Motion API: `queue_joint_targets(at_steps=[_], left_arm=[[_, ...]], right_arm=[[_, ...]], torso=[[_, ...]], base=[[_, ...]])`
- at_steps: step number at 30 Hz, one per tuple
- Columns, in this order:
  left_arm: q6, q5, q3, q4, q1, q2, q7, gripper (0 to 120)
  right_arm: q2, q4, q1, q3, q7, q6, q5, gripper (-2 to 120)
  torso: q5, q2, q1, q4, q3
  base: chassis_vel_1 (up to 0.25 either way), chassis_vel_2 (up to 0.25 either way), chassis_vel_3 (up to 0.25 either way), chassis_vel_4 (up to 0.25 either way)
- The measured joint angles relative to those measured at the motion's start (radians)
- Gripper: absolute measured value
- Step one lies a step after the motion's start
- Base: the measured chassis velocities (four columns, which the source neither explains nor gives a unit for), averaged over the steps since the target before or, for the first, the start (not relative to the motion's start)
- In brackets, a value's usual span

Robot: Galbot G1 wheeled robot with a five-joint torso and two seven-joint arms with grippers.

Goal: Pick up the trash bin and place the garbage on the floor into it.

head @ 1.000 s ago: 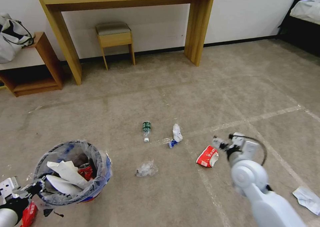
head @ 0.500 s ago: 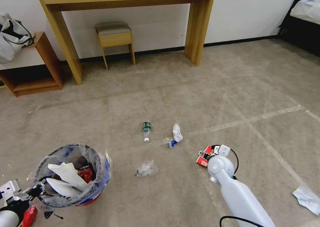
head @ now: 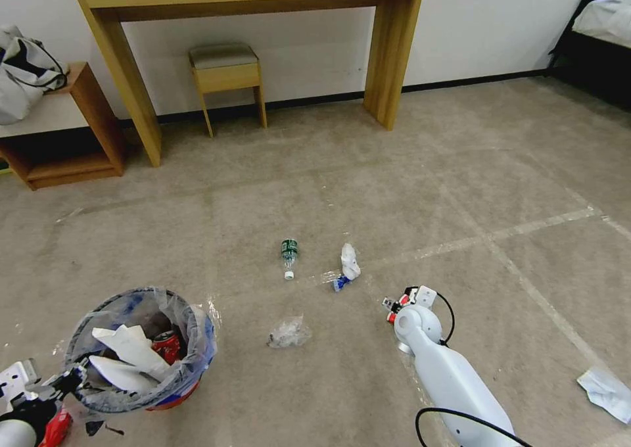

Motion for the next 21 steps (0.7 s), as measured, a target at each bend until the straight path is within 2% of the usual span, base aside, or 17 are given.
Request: queue_joint_targets(at_steps=[4,14,21], left_arm=[[-0.002,-0.001,0.001,0.002,-0.003,0.004,0.001,1],[-0.004,-0.005,0.001,-0.003,0.005,0.008,0.003,1],[-0.010,-0.005,-0.003,-0.003,0.020,0.005,0.011,1]], right_arm=[[0.004,-0.085,0.028,0.004,-0.021,0.025,-0.033,100],[0.027,-0.154,0.060,0.005,-0.050,0.057,-0.064,96],[0.039,-0.200,0.075,0.006,-0.073,0.076,-0.088,75]], torso=[[0.0000,0.000,0.000,-0.0001,0.000],[0.0000,0.000,0.000,-0.0001,0.000],[0.0000,0.000,0.000,0.0000,0.000]], base=[[0.000,0.000,0.000,0.000],[0.000,0.000,0.000,0.000],[0.000,0.000,0.000,0.000]])
